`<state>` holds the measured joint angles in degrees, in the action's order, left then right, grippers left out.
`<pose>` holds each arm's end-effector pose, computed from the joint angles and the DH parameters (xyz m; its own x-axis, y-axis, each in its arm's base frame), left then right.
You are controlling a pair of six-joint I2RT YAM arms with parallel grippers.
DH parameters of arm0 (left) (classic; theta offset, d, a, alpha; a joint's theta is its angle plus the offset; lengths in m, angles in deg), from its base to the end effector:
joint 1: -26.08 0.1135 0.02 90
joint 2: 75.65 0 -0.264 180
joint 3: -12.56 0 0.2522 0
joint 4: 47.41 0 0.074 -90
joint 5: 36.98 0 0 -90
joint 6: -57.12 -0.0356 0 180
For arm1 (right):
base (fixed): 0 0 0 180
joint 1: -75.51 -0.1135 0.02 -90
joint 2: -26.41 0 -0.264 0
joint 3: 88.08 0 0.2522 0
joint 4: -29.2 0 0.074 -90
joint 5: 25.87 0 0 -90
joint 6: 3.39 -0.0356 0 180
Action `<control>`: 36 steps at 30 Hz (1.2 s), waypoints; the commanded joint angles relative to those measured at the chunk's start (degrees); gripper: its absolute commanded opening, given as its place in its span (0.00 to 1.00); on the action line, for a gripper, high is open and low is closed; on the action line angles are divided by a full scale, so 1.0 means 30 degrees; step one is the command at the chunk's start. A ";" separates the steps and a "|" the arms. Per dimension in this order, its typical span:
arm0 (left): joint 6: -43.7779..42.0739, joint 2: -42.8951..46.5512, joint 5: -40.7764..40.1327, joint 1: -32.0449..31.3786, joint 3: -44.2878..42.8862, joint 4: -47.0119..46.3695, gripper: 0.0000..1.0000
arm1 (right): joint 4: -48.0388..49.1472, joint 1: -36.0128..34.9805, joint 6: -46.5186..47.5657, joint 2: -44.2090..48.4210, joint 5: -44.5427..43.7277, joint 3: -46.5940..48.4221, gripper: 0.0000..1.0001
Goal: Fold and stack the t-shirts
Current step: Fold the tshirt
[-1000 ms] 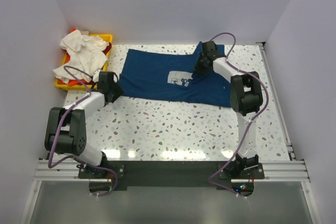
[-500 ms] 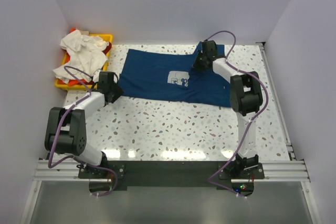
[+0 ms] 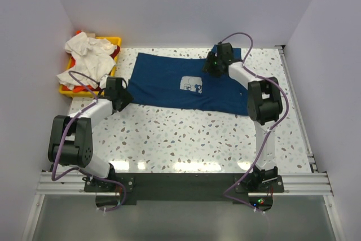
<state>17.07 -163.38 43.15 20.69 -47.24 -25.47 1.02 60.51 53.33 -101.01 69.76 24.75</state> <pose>0.3019 -0.0224 0.1758 -0.4764 -0.7125 -0.5150 -0.5939 0.6928 -0.4090 0.4867 0.1340 0.1853 -0.7279 0.3703 -0.5771 0.0864 0.8845 0.4585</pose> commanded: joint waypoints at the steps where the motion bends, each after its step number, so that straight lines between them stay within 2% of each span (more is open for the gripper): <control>1: -0.0012 0.0617 -0.1104 0.0008 -0.0006 -0.0500 0.52 | -0.1639 0.0080 0.0050 0.2940 -0.0323 -0.0055 0.56; 6: 0.0457 0.0240 -0.1193 0.0096 0.0465 -0.1439 0.52 | -0.2518 0.0926 -0.1034 0.6459 -0.0821 -0.3835 0.55; 11: 0.0779 -0.0669 -0.1134 0.0126 0.0290 -0.2172 0.53 | -0.2695 0.1923 -0.1329 0.9916 -0.1026 -0.8903 0.55; 15: 0.0810 -0.1226 -0.1543 0.0213 0.0143 -0.2436 0.57 | -0.2666 0.2569 -0.1710 1.2756 -0.1173 -1.1893 0.54; 16: 0.0723 -0.1373 -0.1632 0.0272 -0.0061 -0.3219 0.57 | -0.2637 0.2657 -0.1797 1.3171 -0.1202 -1.2914 0.54; 23: 0.0692 -0.2720 -0.1808 0.0477 -0.0883 -0.3490 0.56 | -0.1875 0.3535 -0.2119 1.5547 -0.1290 -1.6437 0.54; 26: 0.0839 -0.3130 -0.1779 0.0478 -0.0825 -0.3666 0.52 | -0.1495 0.3741 -0.2325 1.5811 -0.1086 -1.7317 0.55; 29: 0.0810 -0.3511 -0.1779 0.0478 -0.1000 -0.3666 0.42 | -0.1143 0.4005 -0.2414 1.5899 -0.0968 -1.7846 0.58; 30: 0.0810 -0.3542 -0.1750 0.0478 -0.0971 -0.3608 0.35 | -0.1113 0.4064 -0.2558 1.5957 -0.1113 -1.7991 0.59; 32: 0.0897 -0.3455 -0.1750 0.0478 -0.0797 -0.3724 0.28 | -0.0822 0.4210 -0.2705 1.6162 -0.1231 -1.8431 0.63; 33: 0.0926 -0.3425 -0.1779 0.0478 -0.0679 -0.3696 0.19 | -0.0733 0.4269 -0.2793 1.6221 -0.1377 -1.8548 0.63; 36: 0.0868 -0.3279 -0.1837 0.0478 -0.0649 -0.3463 0.05 | -0.0383 0.4386 -0.2941 1.6338 -0.1817 -1.8988 0.64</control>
<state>19.39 -173.28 39.08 21.63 -48.80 -34.80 -3.65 73.12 46.01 -54.36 66.42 -31.23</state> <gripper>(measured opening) 0.096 0.637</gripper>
